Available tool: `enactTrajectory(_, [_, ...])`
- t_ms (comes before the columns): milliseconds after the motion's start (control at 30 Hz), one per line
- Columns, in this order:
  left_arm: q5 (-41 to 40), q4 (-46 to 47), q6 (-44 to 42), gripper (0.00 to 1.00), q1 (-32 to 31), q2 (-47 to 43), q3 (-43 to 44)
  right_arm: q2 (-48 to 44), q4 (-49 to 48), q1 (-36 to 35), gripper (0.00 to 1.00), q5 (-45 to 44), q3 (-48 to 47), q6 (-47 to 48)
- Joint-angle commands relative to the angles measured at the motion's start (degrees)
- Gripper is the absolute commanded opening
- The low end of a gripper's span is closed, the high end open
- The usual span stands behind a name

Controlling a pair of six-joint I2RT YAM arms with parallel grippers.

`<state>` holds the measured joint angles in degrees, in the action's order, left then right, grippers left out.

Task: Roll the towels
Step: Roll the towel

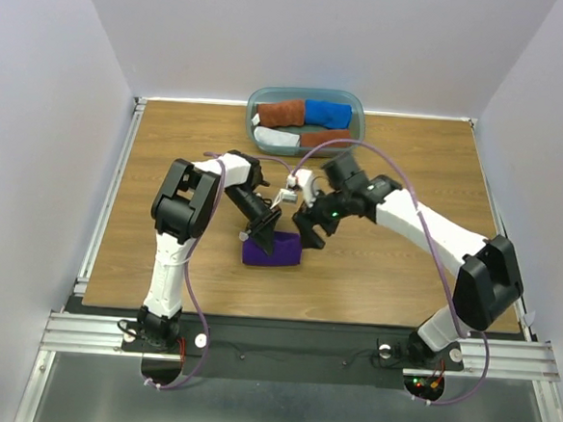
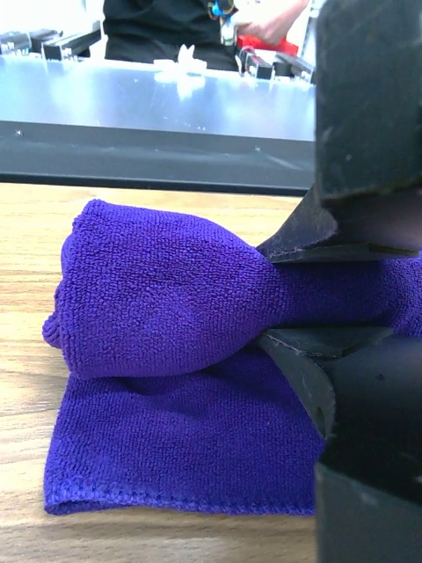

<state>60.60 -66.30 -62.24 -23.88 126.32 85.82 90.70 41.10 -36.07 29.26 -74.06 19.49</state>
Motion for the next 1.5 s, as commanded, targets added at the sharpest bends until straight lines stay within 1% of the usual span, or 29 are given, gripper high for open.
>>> enactTrajectory(0, [-10.15, 2.41, -4.21, 0.13, 0.32, 4.54, 1.36, -0.26, -13.83, -8.45, 0.86, -12.17, 2.33, 3.18])
enactTrajectory(200, [-10.59, 2.41, -4.29, 0.15, 0.41, 5.69, 2.59, 2.46, -22.28, -19.63, 0.88, -21.86, 6.82, 11.35])
enactTrajectory(333, [-10.41, 2.41, -4.38, 0.16, 0.5, 6.22, 2.6, 5.1, -25.45, -22.01, 0.89, -24.76, 10.07, 14.52])
enactTrajectory(433, [-10.15, 2.58, -4.47, 0.17, 0.5, 6.39, 2.68, 6.95, -30.54, -22.81, 0.91, -27.22, 13.15, 16.8])
enactTrajectory(467, [-10.06, 2.58, -4.56, 0.18, 0.59, 6.39, 2.68, 8.78, -31.34, -22.81, 0.91, -28.02, 14.11, 17.34])
enactTrajectory(533, [-10.06, 2.67, -4.65, 0.18, 0.59, 6.48, 2.77, 10.37, -33.27, -22.99, 0.9, -30.64, 14.73, 17.87])
enactTrajectory(600, [-10.06, 2.67, -4.65, 0.18, 0.59, 6.57, 2.77, 10.99, -34.59, -22.99, 0.89, -31.45, 15.52, 17.96])
enactTrajectory(700, [-10.15, 2.5, -4.74, 0.18, 0.59, 6.66, 2.95, 11.52, -35.04, -23.08, 0.77, -31.98, 16.67, 18.04])
enactTrajectory(733, [-10.15, 2.41, -4.82, 0.18, 0.59, 6.57, 2.95, 11.61, -34.95, -23.08, 0.64, -32.33, 17.02, 18.39])
enactTrajectory(767, [-10.15, 2.41, -4.74, 0.19, 0.59, 6.39, 3.12, 11.78, -34.95, -22.99, 0.57, -32.77, 17.37, 18.66])
enactTrajectory(800, [-10.06, 2.41, -4.82, 0.2, 0.59, 5.87, 3.04, 11.96, -34.95, -23.07, 0.43, -33.29, 18.07, 18.83])
enactTrajectory(900, [-9.8, 2.41, -4.21, 0.25, 0.67, 3.94, 3.04, 11.96, -34.95, -23.07, 0.26, -32.86, 19.48, 18.22])
enactTrajectory(933, [-9.71, 2.41, -4.21, 0.27, 1.02, 3.15, 2.69, 11.44, -34.78, -22.9, 0.1, -31.64, 20.61, 17.61])
enactTrajectory(967, [-9.45, 2.41, -4.21, 0.31, 1.38, 2.18, 2.42, 11.17, -34.69, -22.9, 0.01, -31.02, 20.97, 17.34])
enactTrajectory(1000, [-9.53, 2.41, -3.95, 0.39, 1.73, 0.52, 2.33, 10.91, -34.51, -22.99, 0.0, -30.32, 21.5, 16.99])
enactTrajectory(1100, [-9.53, 2.41, -3.77, 0.48, 4.1, -3.52, 1.89, 9.68, -32.76, -22.81, 0.0, -27.07, 22.64, 16.37])
enactTrajectory(1133, [-9.62, 2.41, -3.68, 0.49, 5.06, -4.5, 2.15, 9.5, -31.71, -22.46, 0.01, -25.58, 22.73, 16.11])
enactTrajectory(1167, [-10.14, 2.41, -3.68, 0.5, 6.98, -5.38, 2.42, 9.06, -31.09, -22.29, 0.01, -24.78, 23.0, 16.02])
enactTrajectory(1233, [-10.32, 2.41, -3.33, 0.56, 9.72, -7.31, 3.12, 8.71, -29.59, -21.58, 0.01, -22.5, 23.17, 15.41])
enactTrajectory(1333, [-11.46, 2.41, -2.72, 0.6, 14.46, -9.33, 6.28, 8.62, -27.05, -20.53, 0.01, -19.86, 22.21, 14.36])
enactTrajectory(1467, [-12.26, 2.41, -2.45, 0.61, 19.83, -12.23, 8.22, 9.32, -24.32, -18.95, 0.0, -16.52, 20.11, 12.69])
